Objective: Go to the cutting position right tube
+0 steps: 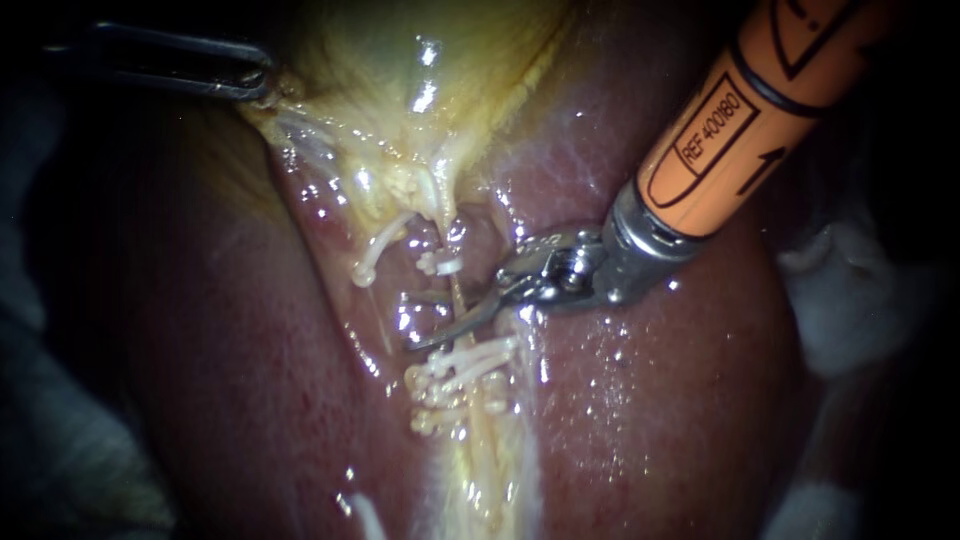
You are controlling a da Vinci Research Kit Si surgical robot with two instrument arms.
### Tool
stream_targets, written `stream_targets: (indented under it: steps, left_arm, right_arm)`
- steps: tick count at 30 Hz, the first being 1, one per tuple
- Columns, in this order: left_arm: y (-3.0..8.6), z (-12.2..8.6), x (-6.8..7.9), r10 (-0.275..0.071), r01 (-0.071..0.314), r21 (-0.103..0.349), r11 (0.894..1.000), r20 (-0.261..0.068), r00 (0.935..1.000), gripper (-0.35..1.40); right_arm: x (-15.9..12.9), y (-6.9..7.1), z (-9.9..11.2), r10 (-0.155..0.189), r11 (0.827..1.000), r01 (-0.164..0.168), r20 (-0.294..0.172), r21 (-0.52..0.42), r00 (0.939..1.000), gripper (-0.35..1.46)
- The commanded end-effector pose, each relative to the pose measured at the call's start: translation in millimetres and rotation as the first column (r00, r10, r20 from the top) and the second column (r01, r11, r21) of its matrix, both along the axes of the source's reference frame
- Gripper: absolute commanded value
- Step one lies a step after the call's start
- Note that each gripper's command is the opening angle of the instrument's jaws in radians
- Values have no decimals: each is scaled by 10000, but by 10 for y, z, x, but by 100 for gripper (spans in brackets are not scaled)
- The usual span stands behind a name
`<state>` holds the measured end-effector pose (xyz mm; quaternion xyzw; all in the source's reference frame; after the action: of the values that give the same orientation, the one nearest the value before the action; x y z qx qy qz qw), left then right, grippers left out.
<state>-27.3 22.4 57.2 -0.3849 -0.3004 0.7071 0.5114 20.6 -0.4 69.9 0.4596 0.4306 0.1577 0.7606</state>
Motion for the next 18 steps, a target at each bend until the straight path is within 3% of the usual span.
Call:
stream_targets:
  steps: [1, 9, 18]
  left_arm:
    - [0, 0, 0, -6, 6, 1, 10000, -1, 10000, -35]
    - [0, 0, 0, -6, 6, 1, 10000, -2, 10000, -35]
    - [0, 0, 0, -7, 7, 1, 10000, -2, 10000, -35]
  right_arm:
    - [0, 0, 1, 5, 9999, -8, -210, -126, 9998, 130]
    - [5, -2, -1, 143, 9992, -196, -1512, -336, 9884, 130]
    - [19, 1, 0, 161, 9979, -268, -1738, -592, 9846, 128]
